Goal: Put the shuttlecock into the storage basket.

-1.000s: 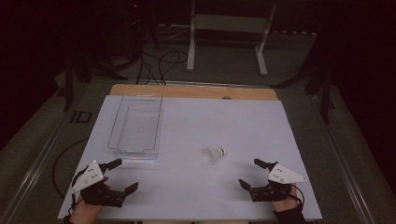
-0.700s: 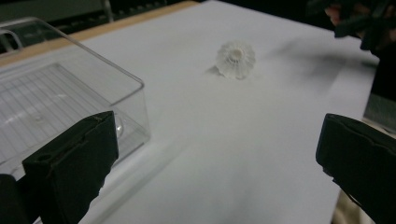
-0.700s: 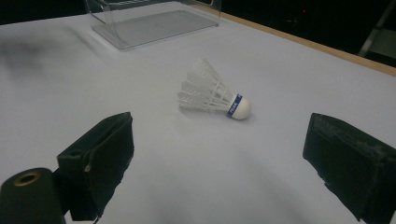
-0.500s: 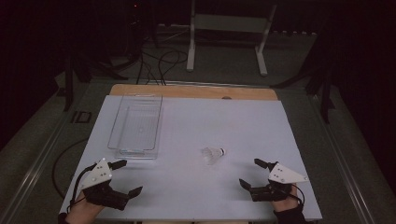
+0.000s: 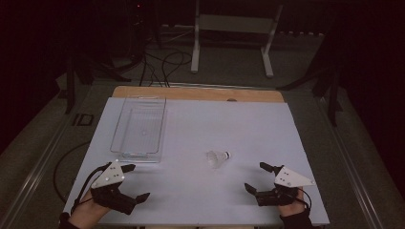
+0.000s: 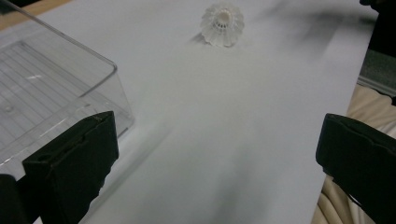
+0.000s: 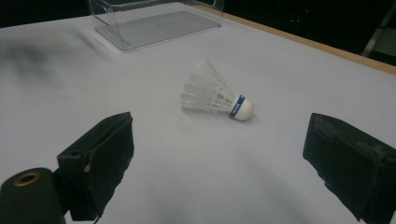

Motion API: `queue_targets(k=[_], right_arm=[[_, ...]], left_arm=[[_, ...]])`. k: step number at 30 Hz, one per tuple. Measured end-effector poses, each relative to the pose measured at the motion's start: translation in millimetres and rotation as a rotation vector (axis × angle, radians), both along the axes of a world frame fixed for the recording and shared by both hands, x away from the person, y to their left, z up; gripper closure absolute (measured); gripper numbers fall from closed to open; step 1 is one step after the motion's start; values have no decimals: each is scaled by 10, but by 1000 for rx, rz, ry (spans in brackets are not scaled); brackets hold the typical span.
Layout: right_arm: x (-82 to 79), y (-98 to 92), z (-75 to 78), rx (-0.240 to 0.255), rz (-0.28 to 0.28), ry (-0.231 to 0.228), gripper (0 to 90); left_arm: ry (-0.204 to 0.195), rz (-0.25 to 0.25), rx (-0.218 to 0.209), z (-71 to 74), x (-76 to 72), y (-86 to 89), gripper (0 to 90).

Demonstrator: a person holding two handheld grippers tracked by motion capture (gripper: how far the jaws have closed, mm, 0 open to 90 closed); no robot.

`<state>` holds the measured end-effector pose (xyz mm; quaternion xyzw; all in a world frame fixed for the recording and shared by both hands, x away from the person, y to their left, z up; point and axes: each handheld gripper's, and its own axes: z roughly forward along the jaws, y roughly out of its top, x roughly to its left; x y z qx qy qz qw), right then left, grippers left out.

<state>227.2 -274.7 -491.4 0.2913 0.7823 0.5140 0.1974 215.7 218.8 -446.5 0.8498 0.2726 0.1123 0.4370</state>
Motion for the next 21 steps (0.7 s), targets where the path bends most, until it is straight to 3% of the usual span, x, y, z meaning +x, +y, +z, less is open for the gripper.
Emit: queue_targets(k=[1, 5, 13, 21], right_arm=[[2, -1, 0, 0, 1, -2, 87], [6, 0, -4, 0, 0, 1, 87], [6, 6, -5, -2, 5, 6, 87], [5, 12, -4, -2, 4, 10, 87]], left_arm=[[6, 1, -7, 1, 5, -11, 0], [15, -10, 41, 9, 18, -58, 0], [45, -25, 84, 23, 49, -133, 0], [101, -56, 133, 3, 86, -206, 0]])
